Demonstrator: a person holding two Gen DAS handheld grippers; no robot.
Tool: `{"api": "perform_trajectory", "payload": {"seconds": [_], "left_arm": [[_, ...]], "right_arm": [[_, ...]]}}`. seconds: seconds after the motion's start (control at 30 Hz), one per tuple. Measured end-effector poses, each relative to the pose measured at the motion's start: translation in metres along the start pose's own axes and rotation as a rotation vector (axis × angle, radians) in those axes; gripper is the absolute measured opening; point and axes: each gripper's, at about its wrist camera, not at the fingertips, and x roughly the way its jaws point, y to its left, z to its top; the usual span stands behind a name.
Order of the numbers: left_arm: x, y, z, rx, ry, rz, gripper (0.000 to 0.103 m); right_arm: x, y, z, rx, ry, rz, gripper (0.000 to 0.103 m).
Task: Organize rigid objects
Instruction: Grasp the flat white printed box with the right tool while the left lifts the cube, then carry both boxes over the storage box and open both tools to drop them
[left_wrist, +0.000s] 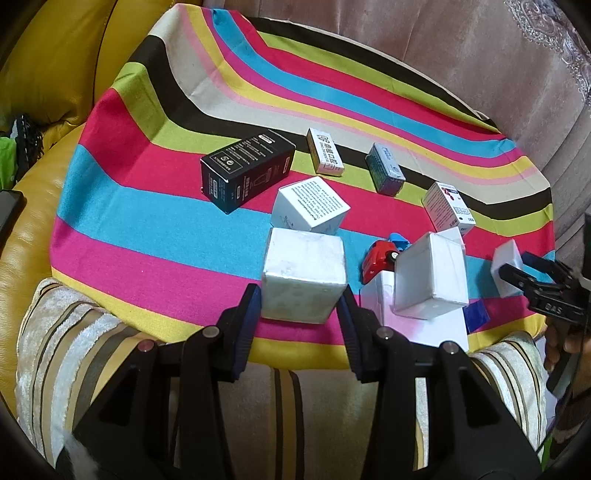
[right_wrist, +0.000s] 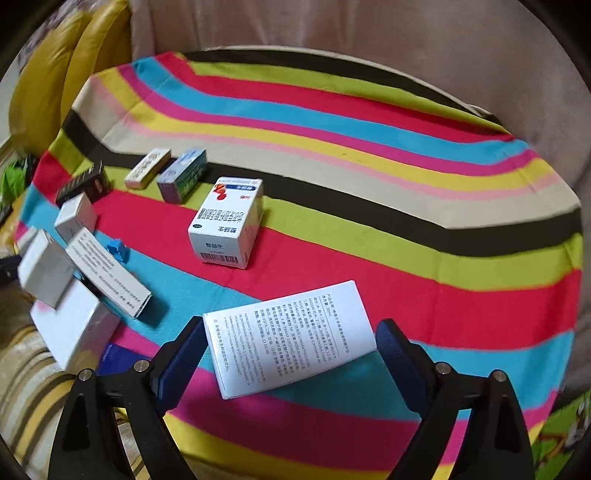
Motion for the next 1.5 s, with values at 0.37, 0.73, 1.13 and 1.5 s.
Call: {"api": "perform_trajectory", "payload": {"seconds": [0.37,0.73,1.13,1.5], "left_arm": [[-0.049,-0.018,-0.005,0.064,-0.190,-0.021,0.046],[-0.092,-0.079,-0.023,0.241,-0.287,-0.130,0.046],[-0.099,-0.174,-0.062,0.502,-0.169,-0.366,0.046],[-0.093,-0.241,-0.099,0.697,-0.034,-0.456,0.046]], "right_arm": [[-0.074,0.002,-0.029,0.099,-0.119,-0.036,0.092],[-0.129,-0.015,-0.065,0.214,-0.158,-0.067,0.092],[-0.163,-0.044,-0.140,0.354,-0.116,-0.135,0.092],[-0.186,-0.082,-0.196,0.512,-0.086,-0.208,0.092]]}}
